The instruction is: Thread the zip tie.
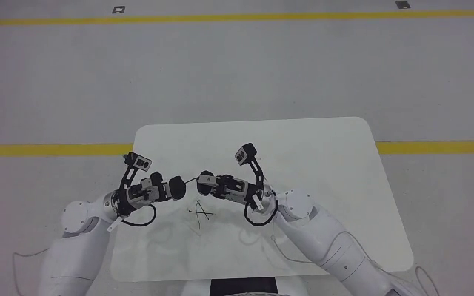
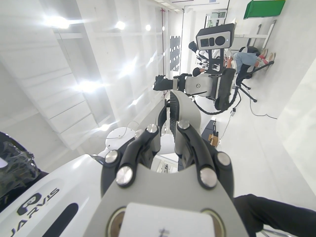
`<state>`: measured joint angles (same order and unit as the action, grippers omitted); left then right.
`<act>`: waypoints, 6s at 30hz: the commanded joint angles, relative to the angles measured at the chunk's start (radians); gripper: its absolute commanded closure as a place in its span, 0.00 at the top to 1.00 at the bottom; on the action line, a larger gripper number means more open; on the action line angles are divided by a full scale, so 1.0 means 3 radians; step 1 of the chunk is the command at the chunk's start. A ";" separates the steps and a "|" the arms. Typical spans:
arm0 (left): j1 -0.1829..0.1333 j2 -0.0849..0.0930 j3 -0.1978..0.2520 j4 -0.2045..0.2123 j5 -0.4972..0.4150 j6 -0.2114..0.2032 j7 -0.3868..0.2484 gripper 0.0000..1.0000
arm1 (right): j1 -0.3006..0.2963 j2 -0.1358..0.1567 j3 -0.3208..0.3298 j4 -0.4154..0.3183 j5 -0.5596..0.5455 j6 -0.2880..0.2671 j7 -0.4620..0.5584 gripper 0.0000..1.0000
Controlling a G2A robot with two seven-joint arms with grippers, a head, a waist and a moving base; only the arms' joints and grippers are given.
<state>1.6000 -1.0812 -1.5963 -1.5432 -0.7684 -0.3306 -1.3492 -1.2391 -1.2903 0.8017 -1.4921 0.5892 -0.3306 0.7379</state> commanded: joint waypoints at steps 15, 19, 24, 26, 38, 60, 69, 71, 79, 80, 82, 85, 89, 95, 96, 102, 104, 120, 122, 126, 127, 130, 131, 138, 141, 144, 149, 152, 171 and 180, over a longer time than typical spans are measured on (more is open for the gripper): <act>0.0000 0.0000 0.0000 0.0000 0.0000 -0.0001 0.0000 1.00 | -0.0023 -0.0001 0.0007 -0.0034 -0.0018 0.0012 -0.0048 0.00; -0.0020 0.0004 0.0068 -0.0030 -0.0134 0.0105 -0.0136 1.00 | -0.0071 -0.0001 0.0034 -0.0069 -0.0003 -0.0002 -0.0061 0.00; -0.0006 0.0081 0.0321 -0.0187 -0.0398 0.0125 -0.0136 1.00 | -0.0099 -0.0029 0.0030 -0.0048 0.0213 -0.0031 -0.0007 0.00; -0.0016 0.0129 0.0350 -0.0155 -0.0399 0.0074 -0.0136 1.00 | -0.0087 -0.0042 0.0026 -0.0026 0.0221 -0.0031 0.0008 0.00; -0.0068 0.0205 0.0446 -0.0213 -0.0200 -0.0022 -0.0024 1.00 | -0.0095 -0.0068 0.0027 -0.0046 0.0230 -0.0010 0.0020 0.00; -0.0067 0.0196 0.0438 -0.0225 -0.0054 -0.0031 0.0227 0.34 | -0.0176 -0.0011 0.0142 -0.0298 -0.0656 0.0298 -0.0158 0.00; -0.0064 0.0192 0.0431 -0.0213 -0.0028 -0.0031 0.0245 0.20 | -0.0205 -0.0006 0.0164 -0.0343 -0.0718 0.0324 -0.0179 0.00; -0.0063 0.0192 0.0430 -0.0213 -0.0020 -0.0031 0.0250 0.19 | -0.0207 -0.0005 0.0170 -0.0347 -0.0715 0.0320 -0.0172 0.00; -0.0059 0.0193 0.0427 -0.0213 -0.0006 -0.0031 0.0259 0.14 | -0.0222 -0.0003 0.0194 -0.0359 -0.0721 0.0322 -0.0178 0.00; -0.0059 0.0193 0.0427 -0.0213 -0.0006 -0.0031 0.0259 0.13 | -0.0223 -0.0003 0.0198 -0.0360 -0.0718 0.0323 -0.0178 0.00; -0.0059 0.0194 0.0427 -0.0216 -0.0005 -0.0031 0.0257 0.11 | -0.0225 -0.0001 0.0211 -0.0355 -0.0709 0.0323 -0.0176 0.00; -0.0059 0.0195 0.0426 -0.0218 -0.0006 -0.0031 0.0260 0.08 | -0.0228 -0.0001 0.0220 -0.0350 -0.0701 0.0324 -0.0167 0.00; -0.0064 0.0197 0.0434 -0.0217 0.0001 -0.0031 0.0267 0.00 | -0.0228 -0.0001 0.0223 -0.0352 -0.0699 0.0329 -0.0154 0.00; -0.0077 0.0201 0.0451 -0.0204 0.0012 -0.0031 0.0279 0.00 | -0.0226 -0.0002 0.0230 -0.0359 -0.0670 0.0312 -0.0129 0.00; -0.0079 0.0203 0.0453 -0.0200 0.0012 -0.0031 0.0279 0.00 | -0.0227 -0.0003 0.0232 -0.0357 -0.0661 0.0306 -0.0123 0.00; -0.0089 0.0210 0.0449 -0.0166 -0.0006 -0.0031 0.0261 0.00 | -0.0240 -0.0002 0.0258 -0.0355 -0.0602 0.0294 -0.0118 1.00; -0.0086 0.0213 0.0437 -0.0157 -0.0020 -0.0031 0.0239 0.00 | -0.0243 0.0001 0.0274 -0.0349 -0.0587 0.0287 -0.0093 1.00; -0.0060 0.0254 0.0381 -0.0092 -0.0234 0.0141 -0.0136 0.00 | -0.0219 0.0000 0.0297 -0.0191 -0.0278 0.0113 0.0268 0.25; -0.0058 0.0257 0.0401 -0.0102 -0.0255 0.0171 -0.0136 0.00 | -0.0213 -0.0005 0.0283 -0.0180 -0.0262 0.0100 0.0279 0.17; -0.0054 0.0270 0.0435 -0.0099 -0.0268 0.0185 -0.0136 0.00 | -0.0193 -0.0017 0.0251 -0.0147 -0.0243 0.0070 0.0282 0.03; -0.0053 0.0272 0.0446 -0.0098 -0.0274 0.0190 -0.0136 0.00 | -0.0191 -0.0020 0.0243 -0.0143 -0.0240 0.0063 0.0284 0.00; -0.0059 0.0280 0.0469 -0.0082 -0.0298 0.0189 -0.0136 0.00 | -0.0181 -0.0026 0.0228 -0.0123 -0.0234 0.0048 0.0289 0.00; -0.0062 0.0282 0.0476 -0.0077 -0.0301 0.0186 -0.0136 0.00 | -0.0179 -0.0027 0.0225 -0.0119 -0.0233 0.0045 0.0291 0.00; -0.0084 0.0299 0.0509 -0.0038 -0.0335 0.0175 -0.0136 0.00 | -0.0170 -0.0031 0.0223 -0.0102 -0.0241 0.0030 0.0299 0.00; -0.0090 0.0304 0.0518 -0.0028 -0.0352 0.0167 -0.0136 0.00 | -0.0169 -0.0032 0.0225 -0.0100 -0.0248 0.0029 0.0303 0.00; -0.0095 0.0309 0.0524 -0.0019 -0.0362 0.0159 -0.0136 0.00 | -0.0169 -0.0031 0.0227 -0.0106 -0.0256 0.0033 0.0318 0.00; -0.0103 0.0315 0.0535 -0.0016 -0.0382 0.0153 -0.0136 0.00 | -0.0168 -0.0030 0.0231 -0.0108 -0.0260 0.0048 0.0334 0.02; -0.0106 0.0318 0.0538 -0.0015 -0.0388 0.0149 -0.0136 0.00 | -0.0167 -0.0030 0.0229 -0.0109 -0.0269 0.0052 0.0339 0.03; -0.0122 0.0336 0.0558 -0.0007 -0.0398 0.0155 -0.0136 0.00 | -0.0143 -0.0044 0.0197 -0.0100 -0.0288 0.0056 0.0326 0.08; -0.0134 0.0340 0.0573 -0.0007 -0.0378 0.0159 -0.0125 0.00 | -0.0141 -0.0046 0.0199 -0.0105 -0.0301 0.0066 0.0319 0.00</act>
<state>1.5601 -0.9794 -1.4248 -1.5455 -0.8823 -0.2824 -1.3877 -1.2812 -1.3041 0.8613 -1.5231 0.4999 -0.3114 0.8340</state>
